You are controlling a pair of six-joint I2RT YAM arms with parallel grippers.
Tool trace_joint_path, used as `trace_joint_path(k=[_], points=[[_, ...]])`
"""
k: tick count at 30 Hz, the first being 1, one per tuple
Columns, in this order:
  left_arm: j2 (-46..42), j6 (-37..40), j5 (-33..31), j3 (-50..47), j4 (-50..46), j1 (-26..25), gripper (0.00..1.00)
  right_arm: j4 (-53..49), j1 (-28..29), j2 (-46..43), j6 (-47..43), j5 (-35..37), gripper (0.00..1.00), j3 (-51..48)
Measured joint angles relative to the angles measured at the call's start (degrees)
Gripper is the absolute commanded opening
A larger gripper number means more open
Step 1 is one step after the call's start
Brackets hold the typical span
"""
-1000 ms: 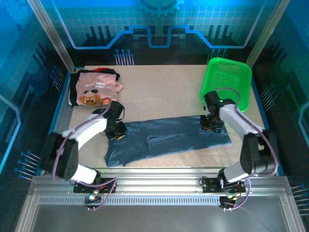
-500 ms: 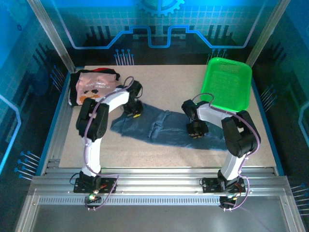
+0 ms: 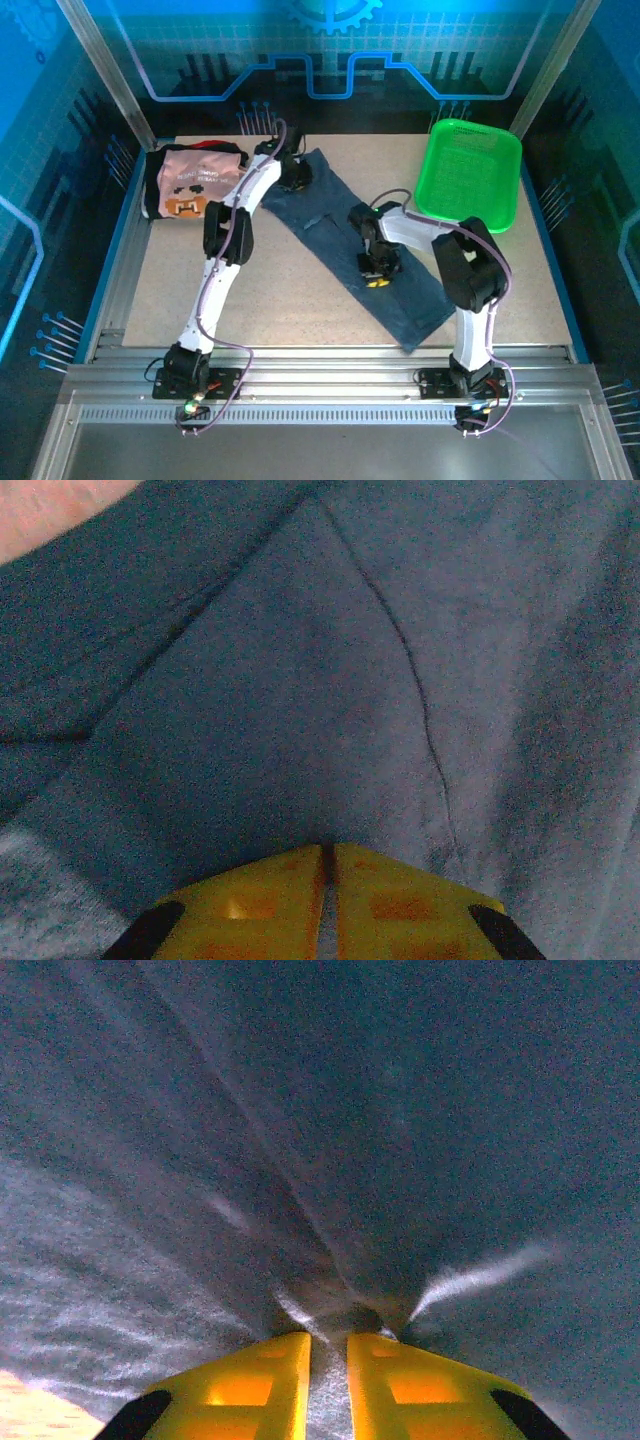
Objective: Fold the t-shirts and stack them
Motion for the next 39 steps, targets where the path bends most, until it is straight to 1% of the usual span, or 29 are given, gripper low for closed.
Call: trace_joint_path(k=[3,7,13,14,16,18,19,21,22,24,26,27,28,30,33,35,37,39], points=[[3.0,-2.4,3.3,2.8,5.7,1.2,0.17,0.9,1.0,3.1,2.8,-5.6,0.17,4.1],[7.3,-6.8,6.8,7.1,14.2,1.5,0.19,4.0,1.5,5.6,7.6,-12.9,0.17,6.7],[10.1,-13.2,11.2,7.7,25.0,1.5,0.22,9.8,3.8,7.5,15.5,-19.7,0.18,7.9],[10.4,-14.0,12.0,7.7,26.3,1.6,0.24,10.9,4.3,7.7,16.8,-20.2,0.18,8.0],[10.8,-15.8,13.4,7.7,28.8,1.6,0.49,12.8,5.3,8.5,19.4,-21.2,0.18,8.9],[10.7,-17.5,14.8,7.8,31.3,1.7,0.67,14.1,6.2,9.4,21.8,-21.6,0.19,10.3],[10.7,-18.3,15.3,8.0,32.4,1.7,0.73,14.9,6.5,9.9,23.0,-21.8,0.20,10.9],[10.3,-19.4,16.0,8.0,33.6,1.9,0.77,16.4,7.2,10.7,25.7,-22.2,0.22,12.2],[9.9,-19.6,16.4,8.0,33.4,2.0,0.83,16.9,7.6,11.1,26.7,-22.2,0.24,13.0],[8.5,-19.4,17.2,7.6,31.7,2.6,0.92,16.7,8.3,12.1,28.2,-21.4,0.33,15.4],[5.1,-18.9,18.0,5.2,29.2,3.5,0.99,16.2,9.1,12.3,28.8,-20.0,0.49,17.6],[2.2,-18.5,18.4,2.8,28.0,4.0,0.99,15.8,9.5,12.0,28.8,-19.1,0.56,18.6],[-1.1,-18.0,18.8,0.4,26.4,4.7,0.99,15.5,10.0,11.3,28.7,-18.1,0.60,19.2],[-8.1,-16.8,19.4,-4.1,24.1,6.1,0.99,14.0,10.9,9.1,27.9,-15.9,0.66,19.4],[-20.7,-14.1,19.6,-11.0,21.7,8.1,0.99,10.6,12.5,3.0,26.1,-12.1,0.75,18.7],[-30.7,-12.0,19.6,-16.9,20.9,9.2,0.99,9.1,13.7,-3.4,24.3,-10.1,0.78,16.4],[-42.4,-10.1,19.5,-24.8,20.2,9.5,0.99,7.4,14.8,-12.5,22.3,-8.2,0.82,12.2],[-53.5,-8.3,19.1,-34.1,19.8,8.9,0.99,6.2,15.2,-21.8,20.4,-6.9,0.82,7.4]])
